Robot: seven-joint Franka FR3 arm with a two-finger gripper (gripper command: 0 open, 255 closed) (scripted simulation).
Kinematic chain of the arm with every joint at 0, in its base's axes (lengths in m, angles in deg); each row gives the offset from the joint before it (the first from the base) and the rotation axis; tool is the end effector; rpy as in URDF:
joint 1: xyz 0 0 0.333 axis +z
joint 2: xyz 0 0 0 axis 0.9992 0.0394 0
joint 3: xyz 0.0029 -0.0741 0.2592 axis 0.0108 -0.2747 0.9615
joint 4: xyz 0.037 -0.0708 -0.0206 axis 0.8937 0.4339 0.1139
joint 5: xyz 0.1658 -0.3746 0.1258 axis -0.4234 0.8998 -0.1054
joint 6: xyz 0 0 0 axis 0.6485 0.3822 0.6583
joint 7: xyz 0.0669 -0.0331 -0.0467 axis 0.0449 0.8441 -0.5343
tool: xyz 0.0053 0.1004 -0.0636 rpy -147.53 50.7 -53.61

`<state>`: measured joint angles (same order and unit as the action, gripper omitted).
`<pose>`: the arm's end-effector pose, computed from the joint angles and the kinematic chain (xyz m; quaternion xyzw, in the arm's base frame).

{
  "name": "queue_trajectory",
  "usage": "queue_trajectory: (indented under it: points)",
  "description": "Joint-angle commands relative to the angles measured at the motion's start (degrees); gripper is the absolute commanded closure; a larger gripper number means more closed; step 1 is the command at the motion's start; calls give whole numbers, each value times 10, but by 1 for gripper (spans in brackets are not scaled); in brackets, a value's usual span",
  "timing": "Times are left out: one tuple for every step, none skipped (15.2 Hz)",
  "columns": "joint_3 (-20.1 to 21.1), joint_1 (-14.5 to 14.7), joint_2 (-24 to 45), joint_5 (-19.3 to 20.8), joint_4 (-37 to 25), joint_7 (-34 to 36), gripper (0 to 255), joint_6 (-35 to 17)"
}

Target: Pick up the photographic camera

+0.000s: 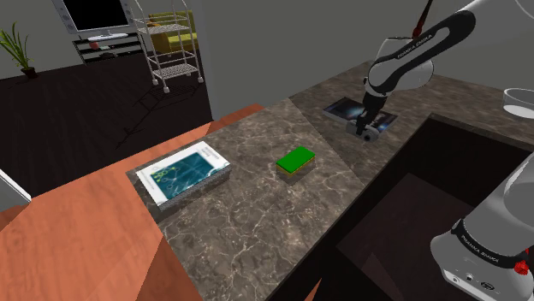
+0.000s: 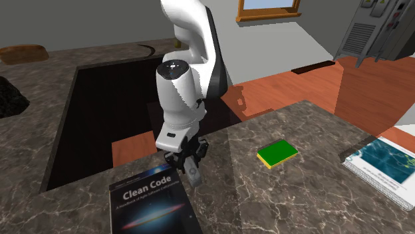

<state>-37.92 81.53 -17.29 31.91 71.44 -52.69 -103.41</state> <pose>0.4738 -0.1682 0.2212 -0.9993 -0.0291 -0.0163 0.0141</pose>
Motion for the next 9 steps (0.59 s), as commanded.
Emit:
queue_trajectory:
  points:
    - [0, 0, 1, 0, 0, 0, 255, -1]
    - [0, 0, 1, 0, 0, 0, 255, -1]
    - [0, 0, 1, 0, 0, 0, 255, -1]
    - [0, 0, 0, 0, 0, 0, 255, -1]
    - [0, 0, 0, 0, 0, 0, 255, -1]
    - [0, 0, 0, 0, 0, 0, 255, 0]
    - [0, 0, 1, 0, -1, 0, 255, 0]
    - [0, 0, -5, 3, -3, 2, 255, 8]
    - [0, 0, -11, 5, -5, 4, 255, 16]
